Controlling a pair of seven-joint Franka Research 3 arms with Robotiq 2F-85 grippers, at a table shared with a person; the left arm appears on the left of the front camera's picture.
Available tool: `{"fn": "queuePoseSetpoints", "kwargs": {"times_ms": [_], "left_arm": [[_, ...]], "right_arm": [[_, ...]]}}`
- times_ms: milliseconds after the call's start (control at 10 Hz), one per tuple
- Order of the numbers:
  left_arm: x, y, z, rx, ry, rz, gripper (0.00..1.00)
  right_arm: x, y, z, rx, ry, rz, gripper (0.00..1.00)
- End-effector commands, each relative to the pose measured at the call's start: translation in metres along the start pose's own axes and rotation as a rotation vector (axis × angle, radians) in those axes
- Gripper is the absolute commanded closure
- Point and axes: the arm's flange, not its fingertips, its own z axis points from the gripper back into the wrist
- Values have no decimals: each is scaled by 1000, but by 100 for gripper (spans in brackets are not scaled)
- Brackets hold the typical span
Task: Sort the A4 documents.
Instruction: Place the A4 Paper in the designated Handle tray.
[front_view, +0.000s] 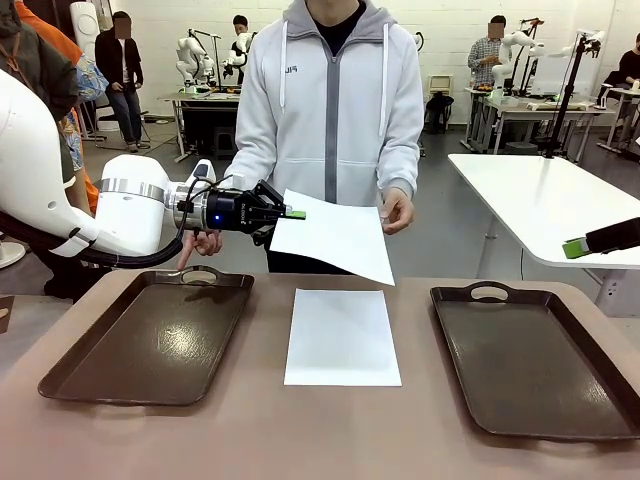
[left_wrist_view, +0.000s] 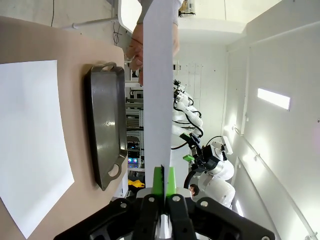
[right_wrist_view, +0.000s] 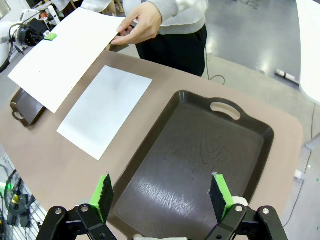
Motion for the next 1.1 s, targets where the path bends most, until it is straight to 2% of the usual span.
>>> {"fn": "queuePoseSetpoints", "kwargs": {"times_ms": [0,300,400,500,700,1000], "left_arm": [[0,1,-1,4,-6,5,100],[0,0,0,0,0,0,99],[16,-22,-8,67,1,-41,99],[17,-30,7,128,46,-56,99],[10,-39,34,161,128,-34,99],[-14,-44,86,298,168,31,99]], "right_arm": [[-1,-1,-2,14,-4,-6,0],[-1,-1,-2,14,-4,-6,0],[-1,-1,-2,14,-4,-6,0],[-1,-1,-2,14,-4,-6,0],[-1,-1,-2,14,-4,-6,0],[-1,-1,-2,14,-4,-6,0]]}}
